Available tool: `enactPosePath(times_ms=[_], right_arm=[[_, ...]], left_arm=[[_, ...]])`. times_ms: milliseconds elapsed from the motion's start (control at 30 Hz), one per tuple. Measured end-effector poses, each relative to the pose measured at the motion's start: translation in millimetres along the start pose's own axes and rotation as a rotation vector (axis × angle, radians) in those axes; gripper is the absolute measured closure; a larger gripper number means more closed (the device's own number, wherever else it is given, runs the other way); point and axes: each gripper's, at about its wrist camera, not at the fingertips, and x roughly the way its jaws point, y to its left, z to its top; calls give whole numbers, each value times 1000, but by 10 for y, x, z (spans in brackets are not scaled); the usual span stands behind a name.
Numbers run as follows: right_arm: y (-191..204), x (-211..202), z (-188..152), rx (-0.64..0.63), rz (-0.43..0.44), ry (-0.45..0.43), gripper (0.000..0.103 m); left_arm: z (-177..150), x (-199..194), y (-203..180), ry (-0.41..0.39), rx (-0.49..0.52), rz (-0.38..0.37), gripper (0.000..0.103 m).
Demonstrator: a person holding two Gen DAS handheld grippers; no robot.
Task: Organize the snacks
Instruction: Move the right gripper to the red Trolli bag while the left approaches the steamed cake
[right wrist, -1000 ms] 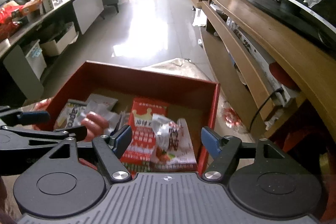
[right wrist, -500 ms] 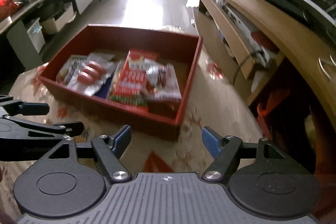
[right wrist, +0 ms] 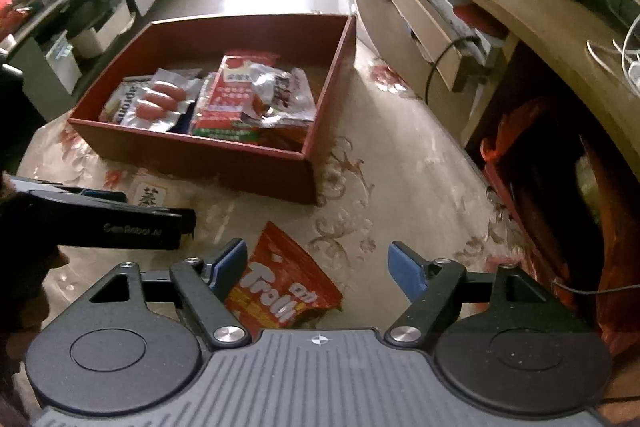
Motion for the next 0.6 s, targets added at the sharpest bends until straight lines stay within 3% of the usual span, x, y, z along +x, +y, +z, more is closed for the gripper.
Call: enactPosePath(times_ms=[267,600], right_arm=[[-64,92,-117,33,2,58,19],[50,124,-303,63,20,98,17]], left_arm=[[-148,-6,-29,0,30,13,23],[-448,-222,20,-7,87,21,28]])
